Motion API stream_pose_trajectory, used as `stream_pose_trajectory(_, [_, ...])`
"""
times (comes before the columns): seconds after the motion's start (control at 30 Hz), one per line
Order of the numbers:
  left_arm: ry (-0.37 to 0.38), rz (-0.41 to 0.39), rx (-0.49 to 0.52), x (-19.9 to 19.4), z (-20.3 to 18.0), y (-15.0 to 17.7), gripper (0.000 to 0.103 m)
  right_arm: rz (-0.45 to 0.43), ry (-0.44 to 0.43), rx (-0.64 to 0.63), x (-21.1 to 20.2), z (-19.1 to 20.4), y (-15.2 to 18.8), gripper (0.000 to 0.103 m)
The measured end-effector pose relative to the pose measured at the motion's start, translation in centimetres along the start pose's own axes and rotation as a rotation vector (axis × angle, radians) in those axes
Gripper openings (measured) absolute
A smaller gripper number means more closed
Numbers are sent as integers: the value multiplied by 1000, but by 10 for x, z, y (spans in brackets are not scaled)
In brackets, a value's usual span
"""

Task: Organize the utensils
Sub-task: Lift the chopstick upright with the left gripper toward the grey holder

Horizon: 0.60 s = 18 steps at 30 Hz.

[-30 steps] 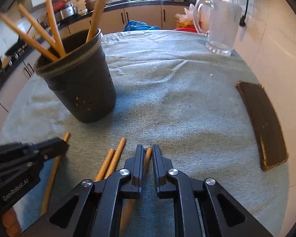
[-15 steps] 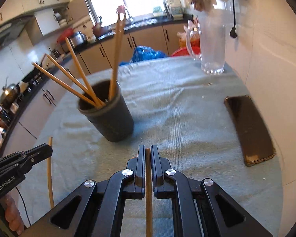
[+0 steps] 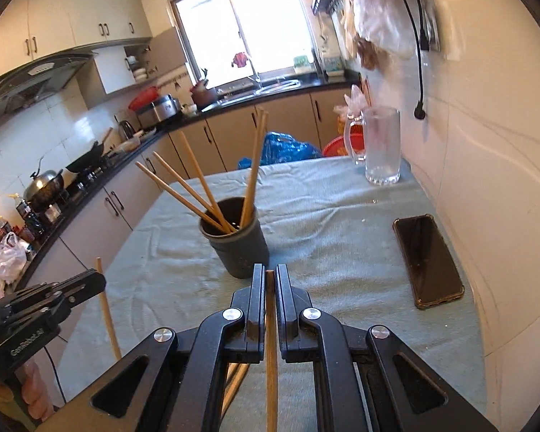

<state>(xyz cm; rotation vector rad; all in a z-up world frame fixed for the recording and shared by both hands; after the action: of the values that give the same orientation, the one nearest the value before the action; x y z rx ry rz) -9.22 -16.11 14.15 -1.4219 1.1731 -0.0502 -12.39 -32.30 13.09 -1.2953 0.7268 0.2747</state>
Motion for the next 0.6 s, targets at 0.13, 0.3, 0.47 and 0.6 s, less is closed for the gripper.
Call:
stream_pose_trajectory(0.13, [-5,-16,11,-13,-6,2,5,-26,-20,-1,-22,0,2,6])
stream_pose_trajectory(0.3, [-21,-34,30,-30,-11,6,5,-63,-32,-14,-46,3,2,6])
stream_pose_trajectory(0.47, [-10,-41,29,-44,-16,8,5,-99,-31,-36,-65,9,0,6])
stream_pose_trajectory(0.6, [-8,-46,41,-51,-21,9,5,-111,-31,-38,-71,10,-1,6])
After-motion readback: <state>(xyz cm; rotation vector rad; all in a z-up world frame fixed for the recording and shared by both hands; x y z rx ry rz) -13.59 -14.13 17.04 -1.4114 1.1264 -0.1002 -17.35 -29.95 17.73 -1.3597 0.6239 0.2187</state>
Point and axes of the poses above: each gripper's, at about its wrist camera, not at the fingertips, and x roughly the way its jaws point, z to its left, y to its underside, the point moved 5 cm from there along x, roughly the way its jaws point, and after that the axes turned 15 degrees about y, right-handed, at the moved point
